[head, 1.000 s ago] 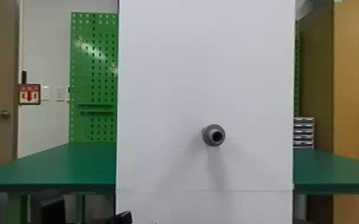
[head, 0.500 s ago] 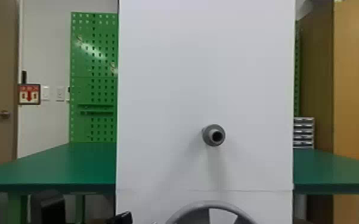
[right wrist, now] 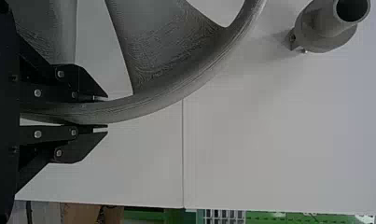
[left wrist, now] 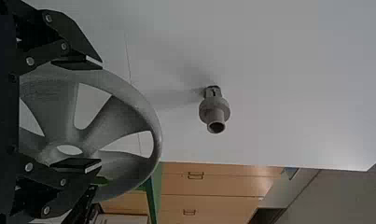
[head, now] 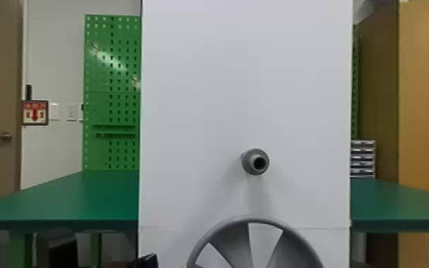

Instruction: Hold the wheel and insert it

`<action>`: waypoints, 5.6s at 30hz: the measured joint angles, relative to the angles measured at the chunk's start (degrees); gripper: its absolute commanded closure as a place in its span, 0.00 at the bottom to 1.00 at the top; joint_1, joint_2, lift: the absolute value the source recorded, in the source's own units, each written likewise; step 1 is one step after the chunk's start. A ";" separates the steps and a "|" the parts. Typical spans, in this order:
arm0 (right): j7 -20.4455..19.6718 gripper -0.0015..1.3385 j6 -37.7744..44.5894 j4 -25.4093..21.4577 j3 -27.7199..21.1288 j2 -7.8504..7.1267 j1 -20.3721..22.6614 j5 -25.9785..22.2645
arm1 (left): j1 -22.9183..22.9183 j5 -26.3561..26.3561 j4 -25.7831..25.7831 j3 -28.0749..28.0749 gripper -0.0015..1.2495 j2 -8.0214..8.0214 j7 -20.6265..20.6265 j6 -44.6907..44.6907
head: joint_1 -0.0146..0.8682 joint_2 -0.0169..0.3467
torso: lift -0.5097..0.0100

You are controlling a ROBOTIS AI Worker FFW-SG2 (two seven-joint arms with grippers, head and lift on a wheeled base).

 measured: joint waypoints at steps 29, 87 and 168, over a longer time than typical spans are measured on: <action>0.00 0.77 20.18 -9.89 -1.20 -1.40 -12.94 -1.94 | -0.50 0.10 0.34 -0.76 0.40 0.42 0.00 0.03 | 0.02 0.07 | 0.03; 0.00 0.77 37.86 -12.08 -2.22 -1.89 -31.25 -1.69 | -2.21 0.70 1.90 -3.52 0.40 0.44 0.07 0.35 | 0.02 0.07 | 0.03; 0.00 0.77 36.12 -8.51 0.57 -0.76 -34.46 0.25 | -3.42 1.47 3.15 -4.83 0.40 0.69 0.08 0.35 | 0.02 0.07 | 0.03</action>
